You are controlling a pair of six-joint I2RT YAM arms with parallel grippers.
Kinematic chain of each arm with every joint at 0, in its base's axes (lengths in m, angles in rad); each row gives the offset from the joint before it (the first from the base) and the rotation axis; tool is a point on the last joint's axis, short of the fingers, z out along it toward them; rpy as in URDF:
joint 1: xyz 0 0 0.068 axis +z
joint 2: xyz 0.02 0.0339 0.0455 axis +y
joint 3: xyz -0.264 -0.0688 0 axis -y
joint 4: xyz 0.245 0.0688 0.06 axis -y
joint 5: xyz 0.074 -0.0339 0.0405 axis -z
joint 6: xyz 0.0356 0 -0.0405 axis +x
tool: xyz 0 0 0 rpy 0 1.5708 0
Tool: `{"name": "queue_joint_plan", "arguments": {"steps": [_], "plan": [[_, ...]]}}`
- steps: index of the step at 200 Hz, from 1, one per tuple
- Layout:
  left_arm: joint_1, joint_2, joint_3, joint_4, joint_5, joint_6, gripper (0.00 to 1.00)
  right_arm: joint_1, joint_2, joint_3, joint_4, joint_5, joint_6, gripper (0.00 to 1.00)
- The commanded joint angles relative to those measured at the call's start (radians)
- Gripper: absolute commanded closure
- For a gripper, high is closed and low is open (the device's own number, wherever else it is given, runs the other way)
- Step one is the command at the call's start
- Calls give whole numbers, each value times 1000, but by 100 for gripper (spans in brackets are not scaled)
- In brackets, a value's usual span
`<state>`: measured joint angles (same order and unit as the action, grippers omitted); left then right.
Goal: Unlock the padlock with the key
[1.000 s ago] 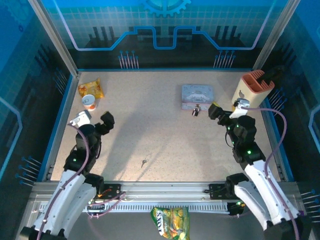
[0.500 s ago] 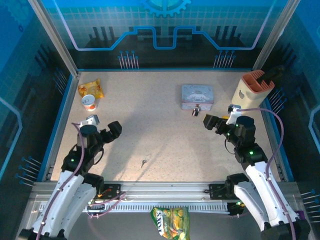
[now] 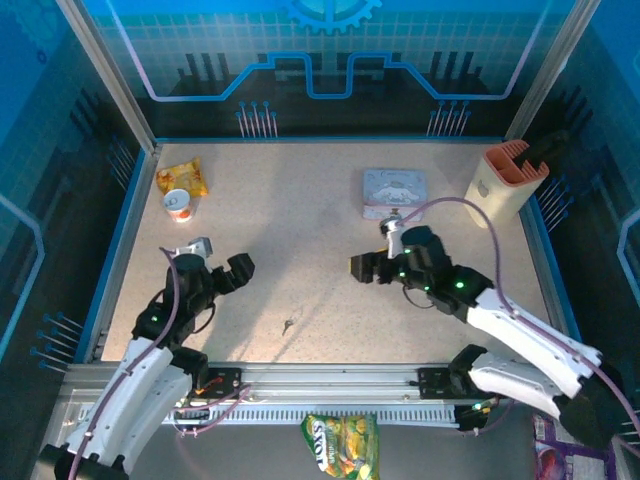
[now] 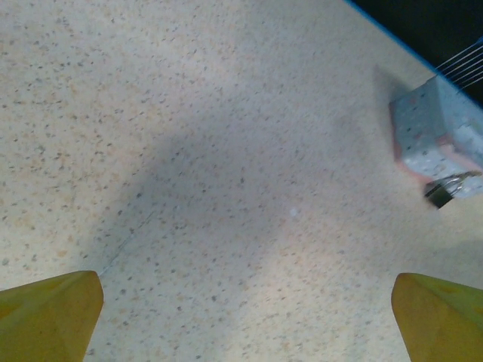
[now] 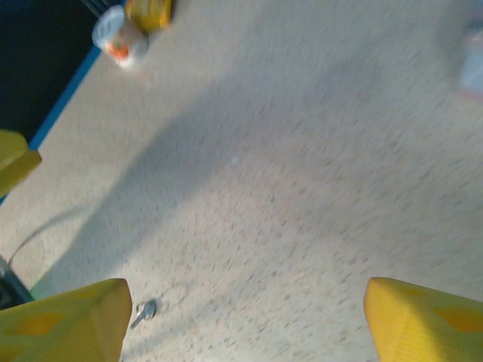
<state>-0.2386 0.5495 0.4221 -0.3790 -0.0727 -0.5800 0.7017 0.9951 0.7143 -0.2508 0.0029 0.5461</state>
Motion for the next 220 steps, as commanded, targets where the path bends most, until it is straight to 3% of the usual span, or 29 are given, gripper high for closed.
{"name": "queue_joint_plan", "arguments": {"steps": [1,25,79,137,220], "plan": [[-8,-65,-9,-18,-137,75,1,96,109,42,16,15,23,23],[-8,-189,-33,-57,-260,126,1,204,257,135,-65,5,-6,26],[-8,-414,-134,-64,-349,107,1,357,528,288,-127,-19,4,31],[-8,-439,-137,-114,-381,57,1,421,796,493,-256,-43,-6,39],[-8,-441,-104,-181,-379,53,1,449,1001,675,-367,-45,-14,52]]}}
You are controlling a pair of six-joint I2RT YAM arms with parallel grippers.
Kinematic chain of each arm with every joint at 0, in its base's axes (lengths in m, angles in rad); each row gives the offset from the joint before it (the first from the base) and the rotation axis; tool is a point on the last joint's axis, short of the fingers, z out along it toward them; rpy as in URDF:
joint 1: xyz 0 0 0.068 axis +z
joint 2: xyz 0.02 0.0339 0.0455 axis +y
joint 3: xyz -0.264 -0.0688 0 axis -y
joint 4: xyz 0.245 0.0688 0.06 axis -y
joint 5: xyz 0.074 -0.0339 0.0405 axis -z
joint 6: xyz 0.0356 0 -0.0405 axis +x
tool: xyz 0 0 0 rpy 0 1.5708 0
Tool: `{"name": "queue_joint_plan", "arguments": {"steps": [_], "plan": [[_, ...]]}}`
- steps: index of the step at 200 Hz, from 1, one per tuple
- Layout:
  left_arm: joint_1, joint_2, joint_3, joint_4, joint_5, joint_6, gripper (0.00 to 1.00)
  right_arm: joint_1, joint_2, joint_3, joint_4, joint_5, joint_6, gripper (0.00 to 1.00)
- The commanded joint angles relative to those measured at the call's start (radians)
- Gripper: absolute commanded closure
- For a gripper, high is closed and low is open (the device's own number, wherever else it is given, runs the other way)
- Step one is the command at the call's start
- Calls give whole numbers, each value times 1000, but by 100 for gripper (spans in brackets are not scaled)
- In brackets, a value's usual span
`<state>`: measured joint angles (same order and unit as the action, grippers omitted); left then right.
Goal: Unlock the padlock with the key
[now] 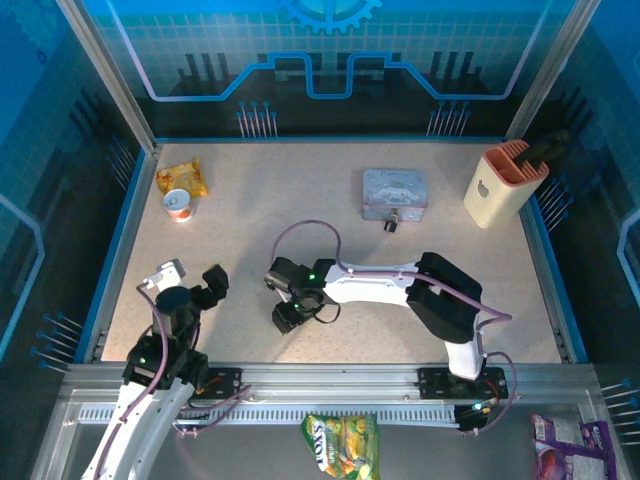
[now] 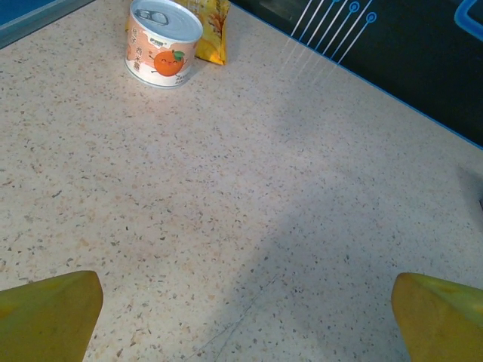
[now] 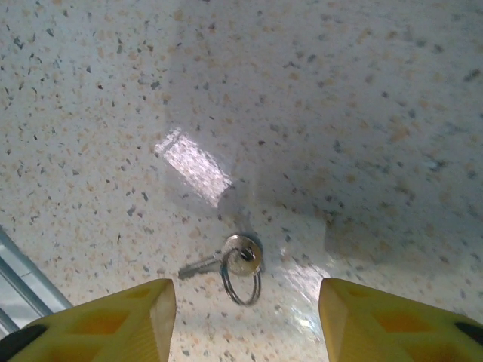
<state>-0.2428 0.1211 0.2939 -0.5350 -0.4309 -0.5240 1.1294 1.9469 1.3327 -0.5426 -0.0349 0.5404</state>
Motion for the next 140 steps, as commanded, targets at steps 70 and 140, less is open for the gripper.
{"name": "queue_joint_plan", "arguments": {"steps": [70,140], "plan": [[-4,-11,23,-20,-19,-1,1,21,118,89,-99,23,-14,64],[-4,66,13,26,-11,3,1,25,129,72,-88,23,-8,78]]}}
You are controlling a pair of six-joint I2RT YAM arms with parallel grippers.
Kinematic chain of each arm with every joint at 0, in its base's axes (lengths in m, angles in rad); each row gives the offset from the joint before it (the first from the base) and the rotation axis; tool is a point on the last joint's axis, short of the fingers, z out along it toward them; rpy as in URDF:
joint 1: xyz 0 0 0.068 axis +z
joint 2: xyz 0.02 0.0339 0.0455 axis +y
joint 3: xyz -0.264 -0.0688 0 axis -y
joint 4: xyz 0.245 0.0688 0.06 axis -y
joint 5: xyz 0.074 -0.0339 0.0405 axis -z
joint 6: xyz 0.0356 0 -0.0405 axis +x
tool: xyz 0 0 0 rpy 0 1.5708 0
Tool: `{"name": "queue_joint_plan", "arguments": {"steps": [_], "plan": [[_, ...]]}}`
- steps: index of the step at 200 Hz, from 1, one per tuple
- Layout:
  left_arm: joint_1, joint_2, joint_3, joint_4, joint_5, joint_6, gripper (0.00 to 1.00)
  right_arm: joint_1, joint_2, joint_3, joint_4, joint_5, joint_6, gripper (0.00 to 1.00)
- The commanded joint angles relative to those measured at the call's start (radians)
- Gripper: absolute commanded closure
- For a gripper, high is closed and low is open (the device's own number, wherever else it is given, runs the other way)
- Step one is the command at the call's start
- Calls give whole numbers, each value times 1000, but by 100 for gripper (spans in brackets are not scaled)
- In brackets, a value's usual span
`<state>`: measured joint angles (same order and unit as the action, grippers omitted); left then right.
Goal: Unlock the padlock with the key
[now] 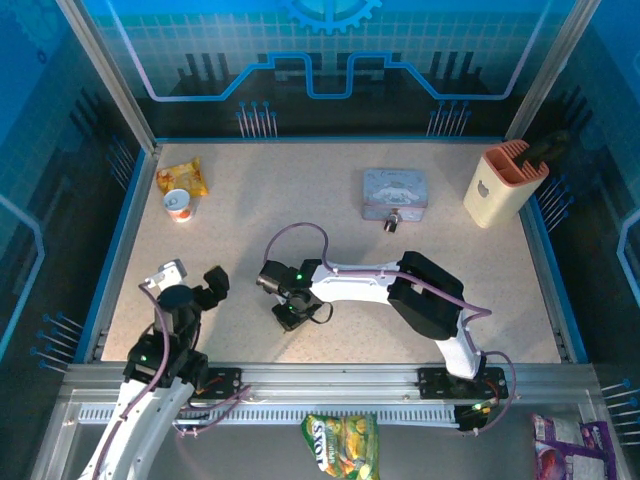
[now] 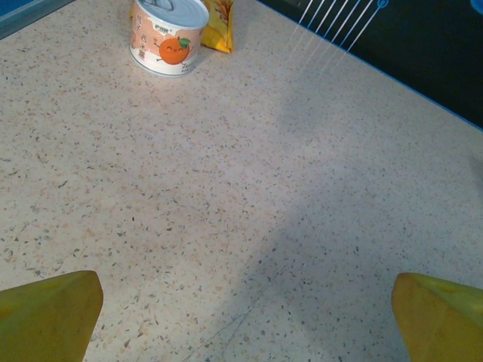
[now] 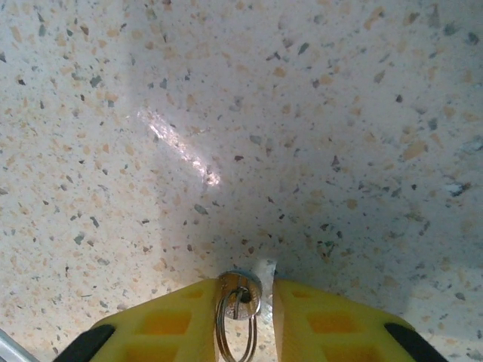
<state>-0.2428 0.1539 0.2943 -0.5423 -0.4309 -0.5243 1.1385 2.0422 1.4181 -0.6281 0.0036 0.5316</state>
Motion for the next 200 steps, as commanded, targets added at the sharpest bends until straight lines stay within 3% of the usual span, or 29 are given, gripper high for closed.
{"name": "queue_joint_plan", "arguments": {"steps": [1,40,73,112,145,181,200], "plan": [[-4,35,13,36,-10,3,1,15,33,-13,-2,-15,1,78],[-4,148,25,91,20,11,1,-9,-22,-91,73,-34,39,87],[-4,219,22,159,62,21,1,-100,-153,-291,304,-142,142,94],[-4,288,-27,315,180,58,1,-194,-290,-442,431,-166,218,97],[-4,403,3,378,302,83,1,-321,-451,-666,603,-190,313,98],[-29,530,28,548,552,-58,1,-446,-614,-855,815,-205,472,100],[-130,599,38,667,551,-129,1,-487,-666,-923,938,-203,544,100]]}}
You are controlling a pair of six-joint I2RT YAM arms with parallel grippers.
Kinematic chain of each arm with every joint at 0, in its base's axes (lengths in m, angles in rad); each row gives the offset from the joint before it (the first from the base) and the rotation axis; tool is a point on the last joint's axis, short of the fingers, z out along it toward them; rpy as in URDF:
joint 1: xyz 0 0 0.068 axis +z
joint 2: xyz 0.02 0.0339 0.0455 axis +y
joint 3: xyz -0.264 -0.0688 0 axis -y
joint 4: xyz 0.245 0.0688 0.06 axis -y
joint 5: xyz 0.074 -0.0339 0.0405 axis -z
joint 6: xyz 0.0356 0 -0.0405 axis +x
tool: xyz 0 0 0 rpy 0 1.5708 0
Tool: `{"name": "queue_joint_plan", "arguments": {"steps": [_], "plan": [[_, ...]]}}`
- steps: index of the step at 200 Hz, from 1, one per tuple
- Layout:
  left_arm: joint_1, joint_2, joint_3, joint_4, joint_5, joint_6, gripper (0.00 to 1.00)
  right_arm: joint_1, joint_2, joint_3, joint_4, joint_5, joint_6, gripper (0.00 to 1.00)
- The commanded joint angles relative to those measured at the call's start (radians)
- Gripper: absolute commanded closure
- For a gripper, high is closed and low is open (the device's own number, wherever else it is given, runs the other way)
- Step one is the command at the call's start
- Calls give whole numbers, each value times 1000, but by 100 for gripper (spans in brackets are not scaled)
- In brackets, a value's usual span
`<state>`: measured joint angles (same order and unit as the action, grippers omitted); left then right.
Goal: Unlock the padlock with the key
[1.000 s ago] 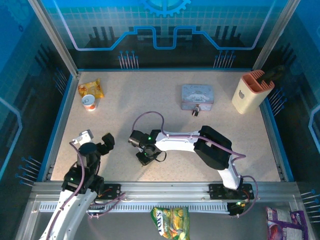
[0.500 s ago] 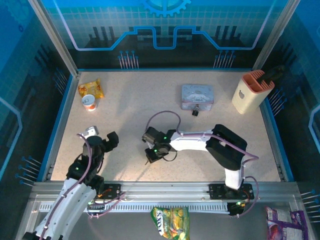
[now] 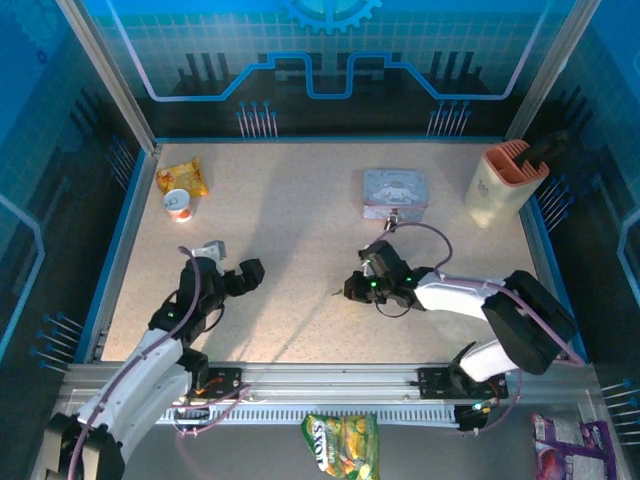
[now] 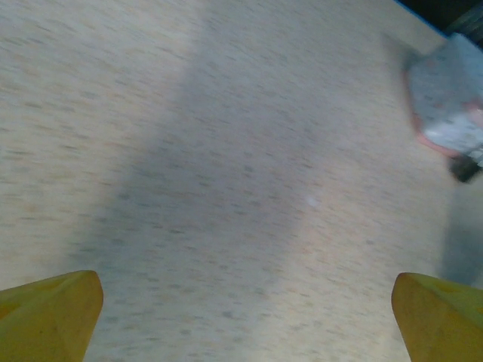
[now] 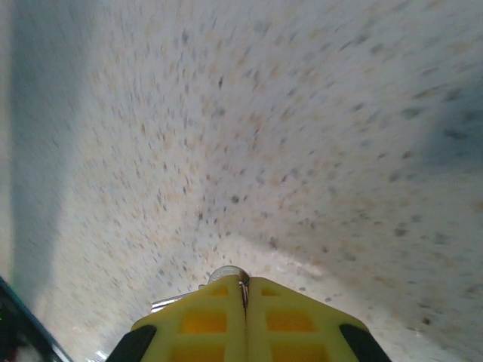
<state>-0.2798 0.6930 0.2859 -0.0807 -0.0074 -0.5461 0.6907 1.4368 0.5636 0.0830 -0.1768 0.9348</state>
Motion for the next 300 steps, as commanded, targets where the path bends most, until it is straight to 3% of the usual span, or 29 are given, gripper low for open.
{"name": "queue_joint_plan", "arguments": {"steps": [1,30,59,112,157,191,221,289,300], "plan": [[-100,65,47,210,123,-109,1,-40,-63,-71,231,-23,143,100],[-272,203,76,371,52,-151,1,-73,-138,-129,253,17,187,100],[-426,357,86,565,-17,-197,1,-131,-194,-222,387,-11,280,100],[-667,614,177,793,-255,-133,4,-156,-271,-290,472,43,360,100],[-696,769,202,998,-272,-171,10,-166,-315,-316,469,54,377,100],[-696,813,229,996,-282,-202,20,-155,-357,-320,442,68,364,100],[-696,824,270,899,-309,-212,25,-127,-414,-311,400,105,359,100],[-696,849,277,935,-274,-204,61,-57,-458,-276,323,161,336,100],[-696,846,276,929,-275,-206,63,-48,-456,-277,330,170,337,100]]}}
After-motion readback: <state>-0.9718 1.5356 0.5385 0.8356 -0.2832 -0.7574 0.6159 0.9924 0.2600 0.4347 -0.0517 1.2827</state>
